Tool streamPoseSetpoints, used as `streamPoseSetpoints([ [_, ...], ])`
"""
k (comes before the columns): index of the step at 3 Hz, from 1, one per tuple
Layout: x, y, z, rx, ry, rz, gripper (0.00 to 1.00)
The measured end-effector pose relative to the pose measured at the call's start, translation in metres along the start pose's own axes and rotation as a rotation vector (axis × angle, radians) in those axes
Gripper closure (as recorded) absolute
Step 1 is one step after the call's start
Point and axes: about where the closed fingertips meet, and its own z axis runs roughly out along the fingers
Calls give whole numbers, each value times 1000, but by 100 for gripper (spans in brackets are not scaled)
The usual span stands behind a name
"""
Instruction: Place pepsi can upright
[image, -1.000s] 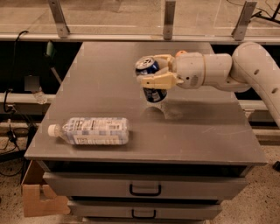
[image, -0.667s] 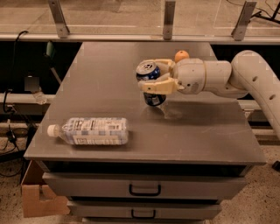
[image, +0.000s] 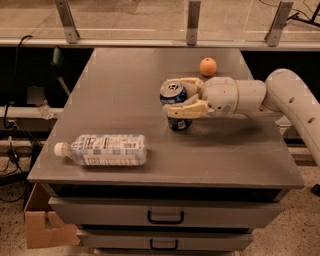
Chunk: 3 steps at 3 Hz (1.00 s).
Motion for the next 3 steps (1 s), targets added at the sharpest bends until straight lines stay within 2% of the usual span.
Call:
streamPoseSetpoints([
  [1, 8, 3, -6, 3, 5, 5, 13],
  [2, 11, 3, -12, 13, 21, 6, 0],
  [3, 11, -3, -23, 36, 50, -4, 0],
])
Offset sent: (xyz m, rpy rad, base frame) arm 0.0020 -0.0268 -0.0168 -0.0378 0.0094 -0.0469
